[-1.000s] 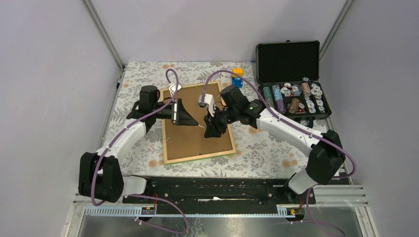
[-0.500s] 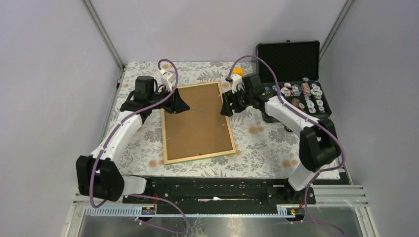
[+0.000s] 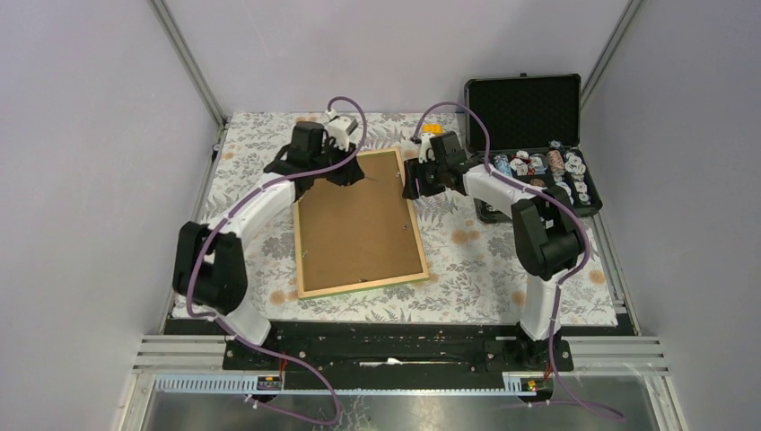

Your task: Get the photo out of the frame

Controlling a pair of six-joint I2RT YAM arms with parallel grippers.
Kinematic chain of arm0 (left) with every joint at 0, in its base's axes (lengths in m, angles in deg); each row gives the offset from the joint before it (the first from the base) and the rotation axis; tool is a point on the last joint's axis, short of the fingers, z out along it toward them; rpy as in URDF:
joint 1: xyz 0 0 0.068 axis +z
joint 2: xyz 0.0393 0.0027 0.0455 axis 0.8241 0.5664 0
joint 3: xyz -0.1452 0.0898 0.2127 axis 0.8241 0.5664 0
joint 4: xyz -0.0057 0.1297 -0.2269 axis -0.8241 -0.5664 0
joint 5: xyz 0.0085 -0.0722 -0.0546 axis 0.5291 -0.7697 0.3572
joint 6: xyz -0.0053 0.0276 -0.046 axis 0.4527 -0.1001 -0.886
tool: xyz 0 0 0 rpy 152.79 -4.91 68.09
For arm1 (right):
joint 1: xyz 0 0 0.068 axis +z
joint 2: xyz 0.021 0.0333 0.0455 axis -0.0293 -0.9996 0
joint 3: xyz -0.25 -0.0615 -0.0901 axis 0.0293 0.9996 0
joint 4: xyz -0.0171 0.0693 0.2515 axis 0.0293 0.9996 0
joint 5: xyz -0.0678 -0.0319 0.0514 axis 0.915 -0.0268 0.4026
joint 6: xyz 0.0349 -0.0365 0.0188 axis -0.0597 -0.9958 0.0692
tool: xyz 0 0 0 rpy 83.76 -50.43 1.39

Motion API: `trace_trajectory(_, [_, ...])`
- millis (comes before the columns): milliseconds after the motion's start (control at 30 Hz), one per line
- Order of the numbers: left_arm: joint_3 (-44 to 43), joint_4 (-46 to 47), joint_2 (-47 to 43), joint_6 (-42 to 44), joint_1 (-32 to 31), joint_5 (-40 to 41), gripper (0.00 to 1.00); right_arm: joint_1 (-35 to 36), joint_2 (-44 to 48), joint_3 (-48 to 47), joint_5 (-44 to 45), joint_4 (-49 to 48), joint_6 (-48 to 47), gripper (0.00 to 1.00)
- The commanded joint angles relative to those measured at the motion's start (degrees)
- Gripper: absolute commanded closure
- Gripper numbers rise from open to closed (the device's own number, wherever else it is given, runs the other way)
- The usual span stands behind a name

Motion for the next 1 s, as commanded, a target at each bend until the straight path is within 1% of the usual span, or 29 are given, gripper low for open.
trace_trajectory(0, [-6.5,5.8,4.9,0.4,-1.7,3.3,1.0,-1.1,-3.5,-5.3,0.2,-3.1,2.0,0.38])
trace_trajectory(200, [-8.5,9.2,9.7,1.7,-3.6,3.0,1.0,-1.4,-8.2,-7.3,0.3,-5.6,2.8,0.39])
trace_trajectory(433, [-12.6,9.4,14.2,2.0,-5.6,5.2,1.0,-1.5,-11.6,-9.3,0.3,-6.4,4.2,0.41])
trace_trajectory(667, [-15.2,9.6,17.6,1.5,-6.1,5.7,1.0,-1.9,-12.8,-9.1,-0.1,-7.2,5.9,0.46])
trace_trajectory(967, [-16.6,9.3,20.1,2.6,-6.6,7.5,1.0,-2.2,-13.5,-7.6,-0.7,-7.7,6.7,0.58])
